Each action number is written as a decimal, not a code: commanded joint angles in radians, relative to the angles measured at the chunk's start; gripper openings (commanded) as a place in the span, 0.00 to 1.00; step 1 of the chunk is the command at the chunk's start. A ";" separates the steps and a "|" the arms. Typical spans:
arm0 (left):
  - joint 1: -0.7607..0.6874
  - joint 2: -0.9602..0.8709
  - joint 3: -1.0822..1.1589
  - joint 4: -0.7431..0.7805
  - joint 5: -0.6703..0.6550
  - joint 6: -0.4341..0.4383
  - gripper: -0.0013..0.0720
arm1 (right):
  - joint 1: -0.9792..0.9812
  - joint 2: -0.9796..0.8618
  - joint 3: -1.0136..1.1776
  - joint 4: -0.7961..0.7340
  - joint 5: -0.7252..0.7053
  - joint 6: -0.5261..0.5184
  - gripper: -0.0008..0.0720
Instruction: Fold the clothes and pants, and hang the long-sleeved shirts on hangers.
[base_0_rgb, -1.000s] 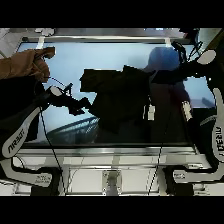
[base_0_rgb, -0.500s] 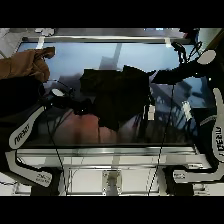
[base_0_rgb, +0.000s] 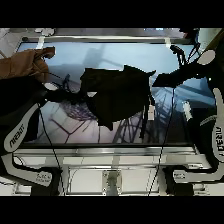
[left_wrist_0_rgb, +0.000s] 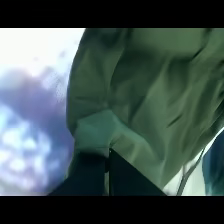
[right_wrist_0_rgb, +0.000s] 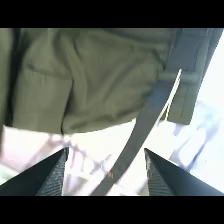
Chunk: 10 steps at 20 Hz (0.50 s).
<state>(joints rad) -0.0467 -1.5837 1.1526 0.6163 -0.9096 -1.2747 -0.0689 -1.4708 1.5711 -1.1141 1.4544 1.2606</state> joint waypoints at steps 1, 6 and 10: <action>0.081 0.057 0.093 0.101 0.008 -0.013 0.03 | 0.000 0.006 -0.029 -0.024 0.068 -0.009 0.73; 0.134 0.060 0.188 0.308 0.046 -0.025 0.03 | 0.001 0.009 -0.201 0.019 -0.057 -0.007 0.73; 0.130 0.010 0.188 0.420 0.088 -0.026 0.03 | 0.001 0.008 -0.309 0.094 -0.214 -0.007 0.73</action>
<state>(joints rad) 0.0769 -1.5478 1.3273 0.9379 -0.8547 -1.3003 -0.0689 -1.4620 1.3323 -1.0679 1.3476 1.2533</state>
